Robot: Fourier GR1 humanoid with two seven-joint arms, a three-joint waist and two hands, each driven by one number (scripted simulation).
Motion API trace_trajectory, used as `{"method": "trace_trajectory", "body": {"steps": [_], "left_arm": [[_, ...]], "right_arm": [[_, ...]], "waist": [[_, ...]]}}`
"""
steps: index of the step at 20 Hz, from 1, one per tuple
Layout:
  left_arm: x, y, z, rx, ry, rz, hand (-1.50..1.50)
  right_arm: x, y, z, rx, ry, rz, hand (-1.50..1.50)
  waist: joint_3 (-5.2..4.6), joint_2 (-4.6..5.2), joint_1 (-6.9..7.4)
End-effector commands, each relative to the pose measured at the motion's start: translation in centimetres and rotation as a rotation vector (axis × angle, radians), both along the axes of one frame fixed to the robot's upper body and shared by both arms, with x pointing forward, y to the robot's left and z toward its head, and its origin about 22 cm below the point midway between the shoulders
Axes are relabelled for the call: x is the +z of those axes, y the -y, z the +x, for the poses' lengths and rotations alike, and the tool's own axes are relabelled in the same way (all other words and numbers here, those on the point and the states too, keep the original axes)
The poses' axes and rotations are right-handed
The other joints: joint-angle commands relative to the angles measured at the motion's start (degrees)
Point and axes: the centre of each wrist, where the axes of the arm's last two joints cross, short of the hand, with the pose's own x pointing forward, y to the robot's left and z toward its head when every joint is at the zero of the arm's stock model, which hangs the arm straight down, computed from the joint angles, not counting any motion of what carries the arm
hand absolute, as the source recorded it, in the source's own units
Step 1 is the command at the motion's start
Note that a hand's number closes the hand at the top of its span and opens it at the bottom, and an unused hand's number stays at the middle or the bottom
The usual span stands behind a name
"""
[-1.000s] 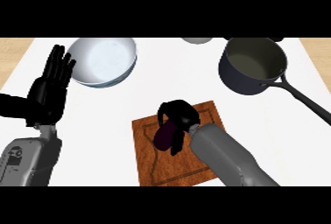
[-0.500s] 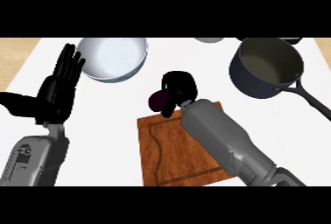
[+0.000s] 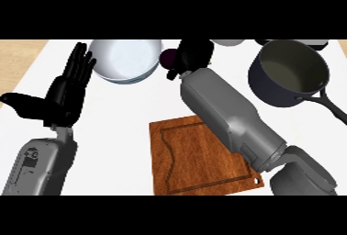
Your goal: Pick the eggplant from the cutting board and place it in the pot
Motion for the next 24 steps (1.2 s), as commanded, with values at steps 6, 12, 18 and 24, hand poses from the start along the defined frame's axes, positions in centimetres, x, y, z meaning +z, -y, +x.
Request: {"method": "trace_trajectory", "body": {"steps": [6, 12, 18, 24], "left_arm": [[-0.8, -1.6, -0.6, 0.06, -0.031, -0.007, 0.0], [-1.4, -1.6, -1.1, 0.083, -0.039, 0.009, 0.0], [-0.6, -3.0, -0.5, 0.146, -0.029, -0.005, 0.0], [-1.3, -4.2, -1.7, 0.167, -0.064, -0.008, 0.0]], "right_arm": [[4.6, -1.3, 1.5, -0.327, 0.336, -0.079, 1.5], [6.6, -1.3, 2.1, -0.436, 0.397, -0.116, 1.5], [5.2, 2.9, 3.6, -0.511, 0.313, -0.116, 1.5], [1.5, 9.3, 4.3, -0.535, 0.281, -0.094, 1.5]], "waist": [[0.06, -1.1, -2.72], [0.2, -1.89, -5.99], [0.28, -1.98, -8.53], [0.32, -2.59, -10.04]]}}
